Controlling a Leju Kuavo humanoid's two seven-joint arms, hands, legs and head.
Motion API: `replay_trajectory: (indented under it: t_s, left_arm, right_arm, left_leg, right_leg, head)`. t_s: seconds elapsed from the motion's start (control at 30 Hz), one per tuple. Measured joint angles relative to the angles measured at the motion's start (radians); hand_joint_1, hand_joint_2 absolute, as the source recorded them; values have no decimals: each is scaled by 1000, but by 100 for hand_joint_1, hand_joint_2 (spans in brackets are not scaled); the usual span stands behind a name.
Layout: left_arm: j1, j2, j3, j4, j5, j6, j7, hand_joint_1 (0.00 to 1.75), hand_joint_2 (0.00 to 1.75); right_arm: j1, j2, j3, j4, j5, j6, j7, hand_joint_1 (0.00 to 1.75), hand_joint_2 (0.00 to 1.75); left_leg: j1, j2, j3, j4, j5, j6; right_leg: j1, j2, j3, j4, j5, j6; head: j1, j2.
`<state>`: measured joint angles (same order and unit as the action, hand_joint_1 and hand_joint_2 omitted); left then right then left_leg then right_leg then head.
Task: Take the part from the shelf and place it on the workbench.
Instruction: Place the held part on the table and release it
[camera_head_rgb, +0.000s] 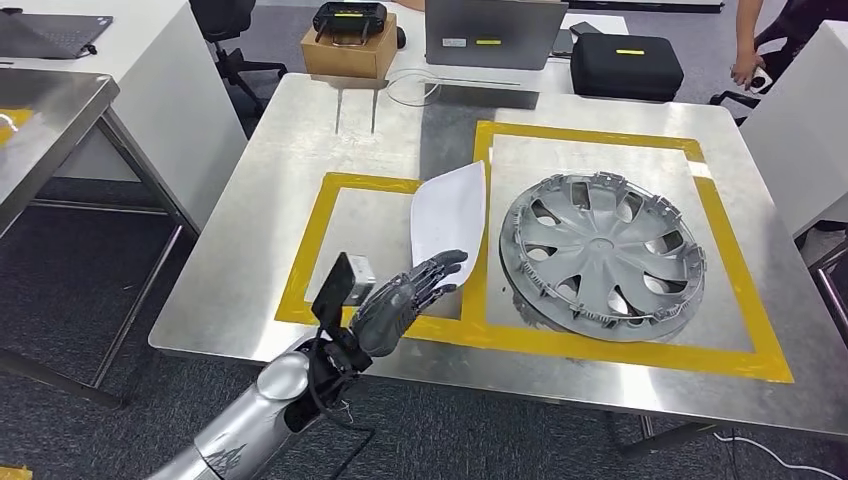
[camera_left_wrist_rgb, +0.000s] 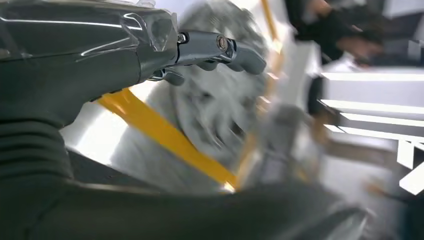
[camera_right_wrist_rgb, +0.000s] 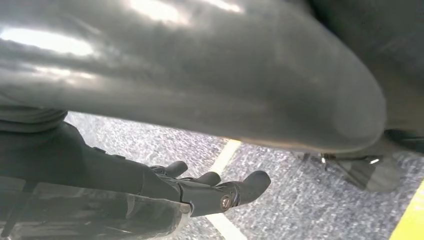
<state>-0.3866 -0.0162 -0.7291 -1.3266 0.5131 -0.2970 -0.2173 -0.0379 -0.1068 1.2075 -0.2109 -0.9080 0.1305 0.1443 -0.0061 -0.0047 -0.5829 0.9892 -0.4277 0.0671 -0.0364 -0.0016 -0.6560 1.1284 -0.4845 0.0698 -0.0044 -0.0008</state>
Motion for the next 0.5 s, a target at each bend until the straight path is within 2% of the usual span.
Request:
replay_trajectory:
  t_s: [0.03,0.07,0.13,0.2,0.23,0.27,0.33,0.37,0.4,0.43,0.47,0.5]
  left_arm:
    - [9,15,-3,-36,47,-44,-18,0,0]
    - [17,30,-6,-70,83,-85,-33,0,0]
    - [35,57,-13,-127,129,-143,-56,0,0]
    - [51,80,-19,-174,160,-176,-69,0,0]
    - [58,90,-21,-195,172,-188,-74,0,0]
    - [63,99,-24,-214,182,-198,-78,0,0]
    - [73,116,-28,-244,195,-215,-85,0,0]
    - [80,123,-29,-256,197,-222,-90,0,0]
    - [87,130,-30,-267,199,-228,-95,0,0]
    - [93,136,-31,-277,199,-234,-100,0,0]
    - [96,141,-32,-288,199,-238,-103,0,0]
    - [98,146,-32,-299,199,-241,-106,0,0]
  right_arm:
    - [0,0,0,1,-1,3,-3,0,0]
    - [0,0,0,1,-2,5,-4,0,0]
    - [2,1,0,1,-7,8,-7,0,0]
    - [4,3,0,2,-12,9,-9,0,0]
    - [5,3,-1,2,-13,9,-10,0,0]
    - [6,4,-1,2,-14,9,-11,0,0]
    - [6,6,-1,2,-12,8,-12,0,0]
    - [7,6,-1,2,-11,7,-13,0,0]
    - [8,7,-1,2,-9,6,-13,0,0]
    - [9,7,-1,2,-7,6,-15,0,0]
    - [9,7,-1,2,-5,6,-17,0,0]
    - [9,7,-1,2,-4,7,-18,0,0]
  left_leg:
    - [-2,-1,-3,8,-6,-6]
    - [-4,-2,-5,15,-11,-13]
    - [-5,-2,-8,22,-17,-22]
    - [1,-1,-11,31,-24,-29]
    - [3,0,-19,51,-40,-35]
    - [6,0,-35,90,-67,-41]
    - [11,1,-87,217,-139,-53]
    - [13,1,-111,276,-165,-57]
    - [15,2,-122,307,-174,-59]
    - [16,2,-114,300,-163,-58]
    - [17,2,-85,251,-136,-56]
    - [17,2,-42,176,-103,-51]
  right_leg:
    - [-1,0,32,-62,21,2]
    - [-1,1,54,-103,32,-2]
    - [5,3,64,-117,36,-19]
    - [2,3,66,-118,39,-32]
    - [-1,3,67,-119,40,-37]
    - [-3,3,68,-120,42,-41]
    - [-2,2,67,-119,44,-46]
    - [-1,2,66,-119,44,-46]
    - [-1,2,66,-119,45,-47]
    - [-1,2,66,-118,45,-46]
    - [-1,2,67,-118,45,-46]
    - [-1,3,68,-119,46,-45]
  head:
    - [0,0]
    - [-1,0]
    - [-4,0]
    - [-5,0]
    - [-6,0]
    - [-7,0]
    - [-10,0]
    - [-10,0]
    - [-10,0]
    - [-10,0]
    - [-10,0]
    - [-10,0]
